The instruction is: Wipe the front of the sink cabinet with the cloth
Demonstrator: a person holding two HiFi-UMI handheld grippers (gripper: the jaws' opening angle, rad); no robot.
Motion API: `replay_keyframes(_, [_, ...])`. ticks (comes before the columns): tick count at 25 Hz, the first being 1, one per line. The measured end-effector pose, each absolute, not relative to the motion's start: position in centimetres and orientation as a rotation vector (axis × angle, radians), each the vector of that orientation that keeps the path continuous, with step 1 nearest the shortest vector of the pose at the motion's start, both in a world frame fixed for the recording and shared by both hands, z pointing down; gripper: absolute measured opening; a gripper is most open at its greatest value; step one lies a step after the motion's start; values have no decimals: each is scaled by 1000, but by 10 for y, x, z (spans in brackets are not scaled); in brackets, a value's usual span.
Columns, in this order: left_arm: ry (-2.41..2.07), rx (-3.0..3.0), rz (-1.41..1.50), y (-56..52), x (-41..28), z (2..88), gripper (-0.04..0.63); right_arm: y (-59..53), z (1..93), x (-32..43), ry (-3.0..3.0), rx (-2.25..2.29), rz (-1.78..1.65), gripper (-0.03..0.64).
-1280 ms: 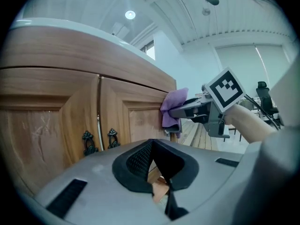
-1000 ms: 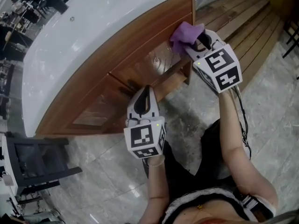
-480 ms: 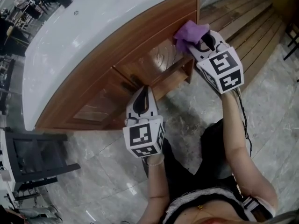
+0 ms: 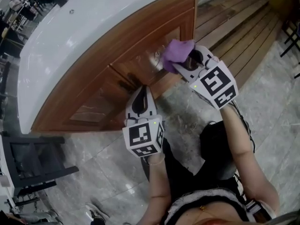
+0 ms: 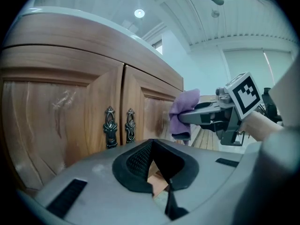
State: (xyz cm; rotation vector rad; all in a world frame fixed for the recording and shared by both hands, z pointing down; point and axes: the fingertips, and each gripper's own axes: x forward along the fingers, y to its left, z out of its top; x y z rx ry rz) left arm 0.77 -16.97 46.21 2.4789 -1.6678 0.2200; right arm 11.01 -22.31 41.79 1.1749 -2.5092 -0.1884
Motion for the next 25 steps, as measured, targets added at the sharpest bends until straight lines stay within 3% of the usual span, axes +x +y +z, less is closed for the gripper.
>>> replay_keyframes(13, [-1728,2439,237,-164,-17,462,0,-206,444,23,-2559,959,-263,184])
replay_keyframes(25, [-1727,2440,235,-163,-18,464,0,-211,453,12,-2527,1014,-319,184])
